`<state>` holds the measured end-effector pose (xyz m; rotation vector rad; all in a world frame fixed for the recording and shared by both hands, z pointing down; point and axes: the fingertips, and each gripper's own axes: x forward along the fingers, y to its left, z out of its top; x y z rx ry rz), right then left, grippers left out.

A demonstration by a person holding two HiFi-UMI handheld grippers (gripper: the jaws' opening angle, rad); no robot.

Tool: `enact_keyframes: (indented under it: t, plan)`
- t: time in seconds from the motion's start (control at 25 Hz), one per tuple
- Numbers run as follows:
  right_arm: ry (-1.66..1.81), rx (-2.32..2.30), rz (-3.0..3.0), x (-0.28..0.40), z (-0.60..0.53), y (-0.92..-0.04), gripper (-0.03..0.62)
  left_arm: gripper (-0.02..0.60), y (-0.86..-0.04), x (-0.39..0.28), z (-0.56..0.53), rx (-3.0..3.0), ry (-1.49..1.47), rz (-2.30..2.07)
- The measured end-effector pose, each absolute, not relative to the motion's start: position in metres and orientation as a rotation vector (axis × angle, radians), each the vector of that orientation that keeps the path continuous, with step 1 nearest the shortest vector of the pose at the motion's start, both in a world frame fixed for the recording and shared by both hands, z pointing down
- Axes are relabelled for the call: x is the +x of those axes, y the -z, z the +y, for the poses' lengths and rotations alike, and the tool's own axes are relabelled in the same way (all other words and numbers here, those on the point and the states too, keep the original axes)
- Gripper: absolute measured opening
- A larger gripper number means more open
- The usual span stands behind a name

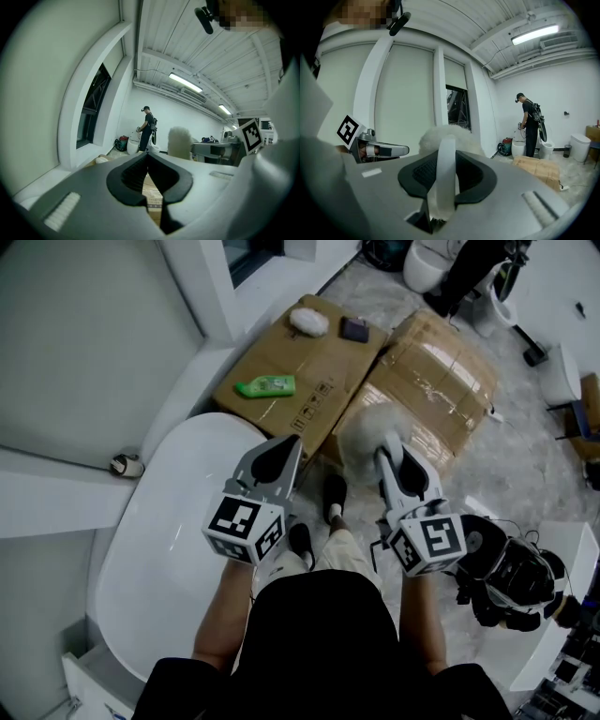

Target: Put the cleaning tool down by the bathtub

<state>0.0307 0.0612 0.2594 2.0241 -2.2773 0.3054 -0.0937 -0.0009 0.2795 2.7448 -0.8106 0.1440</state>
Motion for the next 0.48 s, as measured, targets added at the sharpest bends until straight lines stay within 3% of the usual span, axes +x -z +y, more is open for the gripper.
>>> enact_keyframes:
  t: [0.48]
  plan:
    - [-0.386, 1.934, -2.312, 0.037, 0.005, -0.281, 0.101, -0.002, -0.287, -0.091, -0.049, 2.691, -0.149, -0.89]
